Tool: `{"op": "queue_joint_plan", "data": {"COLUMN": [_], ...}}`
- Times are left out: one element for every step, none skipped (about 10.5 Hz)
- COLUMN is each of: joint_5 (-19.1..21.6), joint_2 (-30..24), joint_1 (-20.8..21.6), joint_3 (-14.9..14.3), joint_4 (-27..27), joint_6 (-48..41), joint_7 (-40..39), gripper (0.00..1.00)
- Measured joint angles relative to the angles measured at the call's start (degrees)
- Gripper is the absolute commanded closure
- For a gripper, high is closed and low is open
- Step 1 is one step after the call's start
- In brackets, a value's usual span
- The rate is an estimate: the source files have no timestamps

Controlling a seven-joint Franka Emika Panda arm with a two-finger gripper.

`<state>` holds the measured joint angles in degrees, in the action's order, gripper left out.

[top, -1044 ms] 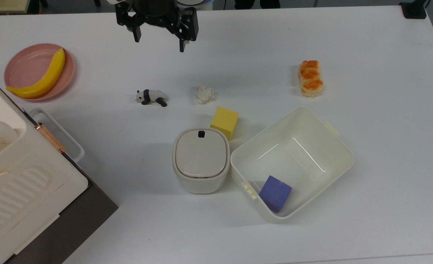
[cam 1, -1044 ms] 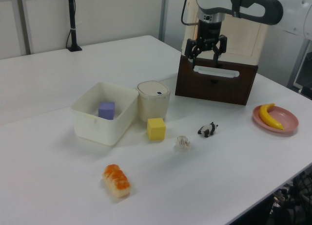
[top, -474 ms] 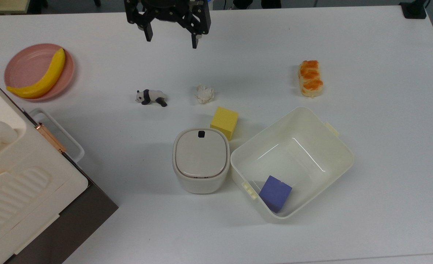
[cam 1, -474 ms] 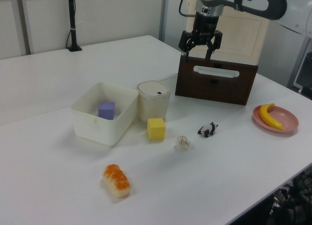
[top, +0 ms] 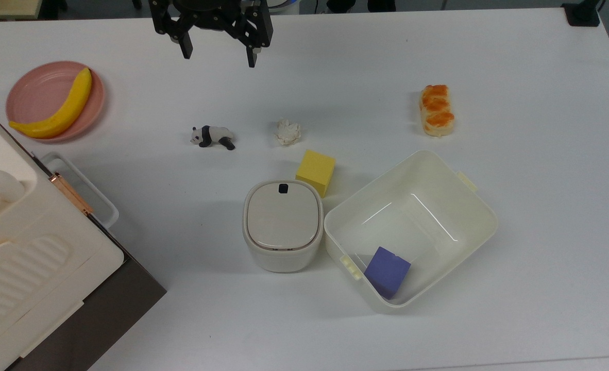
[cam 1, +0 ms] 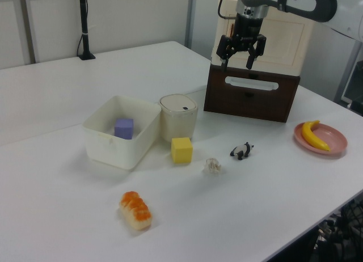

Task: Put the bread in the basket
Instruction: 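Move the open gripper across the table toward the orange-topped bread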

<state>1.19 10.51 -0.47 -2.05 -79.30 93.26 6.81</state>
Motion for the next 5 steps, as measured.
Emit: {"op": "queue_joint_plan", "data": {"joint_5": [0.00,0.00,0.00,0.00,0.00], "joint_2": [0.01,0.02,0.02,0.03,0.08], "joint_1": [0.12,0.25,0.47,0.68,0.77], "joint_3": [0.22,0.49,0.60,0.63,0.64], "joint_4": [-0.07,-0.18,-0.27,-0.40,-0.57], "joint_6": [0.00,0.00,0.00,0.00,0.00], "joint_7": [-0.10,-0.18,-0.26,-0.29,-0.34], "gripper": [0.00,0.00,0.00,0.00,0.00]}}
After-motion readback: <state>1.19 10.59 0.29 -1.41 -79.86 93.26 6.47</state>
